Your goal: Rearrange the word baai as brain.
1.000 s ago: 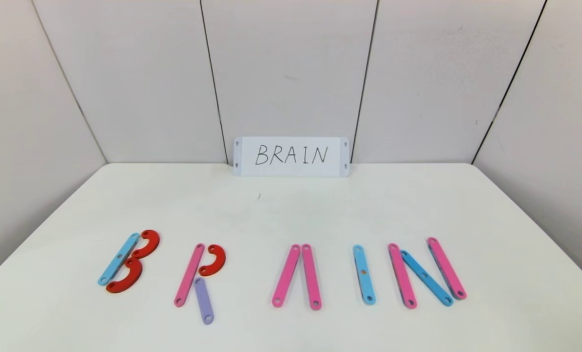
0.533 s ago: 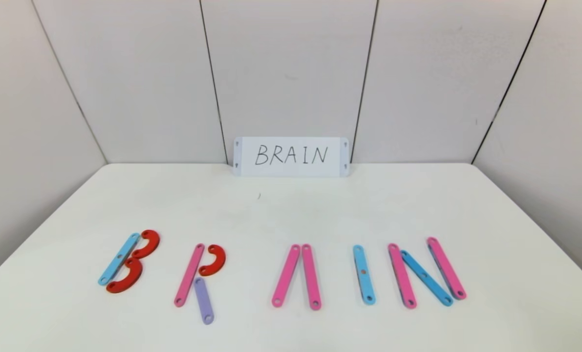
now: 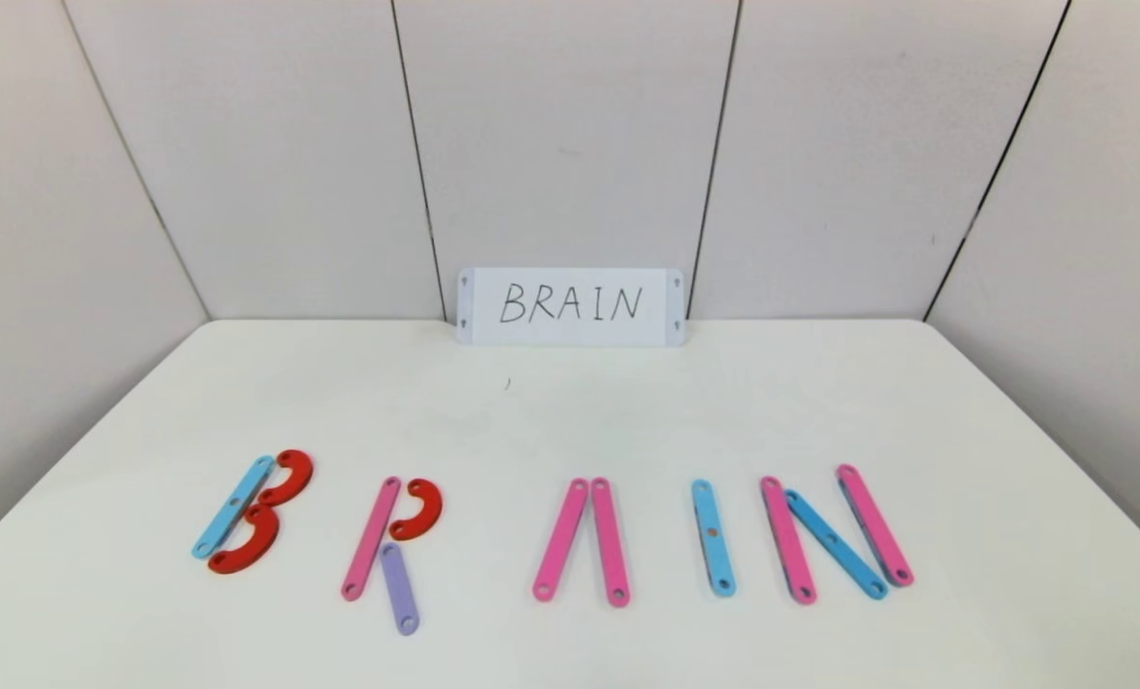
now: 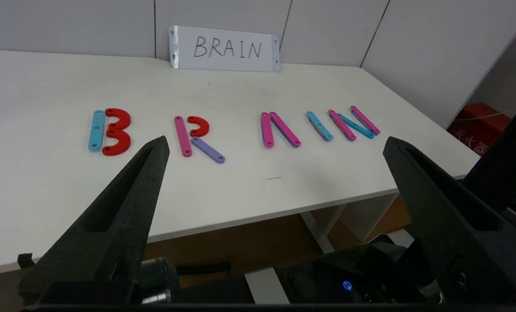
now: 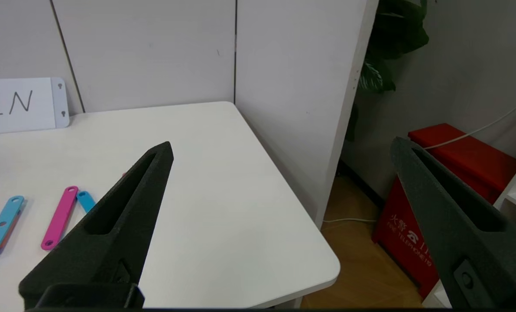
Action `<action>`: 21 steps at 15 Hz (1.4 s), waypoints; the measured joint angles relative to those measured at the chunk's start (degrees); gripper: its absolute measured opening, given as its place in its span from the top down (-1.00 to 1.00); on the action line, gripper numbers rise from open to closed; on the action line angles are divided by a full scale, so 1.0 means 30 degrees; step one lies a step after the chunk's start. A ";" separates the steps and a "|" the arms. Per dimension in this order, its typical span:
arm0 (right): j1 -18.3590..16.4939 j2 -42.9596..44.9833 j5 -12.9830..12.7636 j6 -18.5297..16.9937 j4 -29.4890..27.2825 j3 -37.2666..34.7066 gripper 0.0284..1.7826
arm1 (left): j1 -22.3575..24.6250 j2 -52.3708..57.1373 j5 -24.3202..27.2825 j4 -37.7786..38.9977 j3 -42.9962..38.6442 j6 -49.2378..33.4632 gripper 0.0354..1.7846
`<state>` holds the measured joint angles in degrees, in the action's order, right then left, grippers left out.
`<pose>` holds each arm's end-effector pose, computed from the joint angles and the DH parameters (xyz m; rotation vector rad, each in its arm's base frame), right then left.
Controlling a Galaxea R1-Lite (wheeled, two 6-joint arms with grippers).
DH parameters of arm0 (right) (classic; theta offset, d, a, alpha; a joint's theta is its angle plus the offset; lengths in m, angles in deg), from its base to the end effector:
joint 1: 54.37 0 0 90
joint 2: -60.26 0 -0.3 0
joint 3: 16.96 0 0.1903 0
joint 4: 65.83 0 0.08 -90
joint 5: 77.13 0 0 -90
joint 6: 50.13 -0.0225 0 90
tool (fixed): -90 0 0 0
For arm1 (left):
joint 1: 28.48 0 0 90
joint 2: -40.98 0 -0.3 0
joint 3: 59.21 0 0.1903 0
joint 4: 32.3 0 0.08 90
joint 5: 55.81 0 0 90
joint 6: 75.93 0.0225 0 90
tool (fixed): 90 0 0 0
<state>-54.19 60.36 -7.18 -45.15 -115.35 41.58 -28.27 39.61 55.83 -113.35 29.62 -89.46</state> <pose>-0.1011 -0.0080 0.1780 -0.0578 -0.1423 -0.3526 -0.1912 -0.0090 0.2086 -0.2118 -0.0658 -0.3848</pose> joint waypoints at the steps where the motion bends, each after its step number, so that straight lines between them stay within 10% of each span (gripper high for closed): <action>1: -0.0008 0.0000 0.0118 0.0000 0.0585 -0.0524 -0.95 | -0.0016 0.0167 -0.0028 0.0386 -0.0370 0.0057 -0.95; 10: -0.0016 0.0000 0.1662 0.1926 1.2902 -1.0963 -0.95 | -0.0016 0.0423 -0.5104 1.1475 -1.0569 0.3356 -0.95; 13: -0.0008 0.0000 0.2572 0.1735 1.2040 -1.1642 -0.95 | -0.0016 0.0423 -0.5311 1.3617 -1.3442 0.3430 -0.95; 17: -0.0008 -0.0008 0.6311 0.0687 1.0212 -1.1723 -0.95 | -0.0016 0.0427 -0.5173 1.5665 -1.5510 0.3421 -0.95; 21: -0.0016 -0.0008 0.6794 -0.0232 0.8692 -1.1691 -0.95 | -0.0016 0.0423 -0.5148 1.5710 -1.6742 0.3454 -0.95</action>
<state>-54.24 60.33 13.20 -45.84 -89.27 6.51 -28.32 40.87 40.39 -66.22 -20.60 -79.10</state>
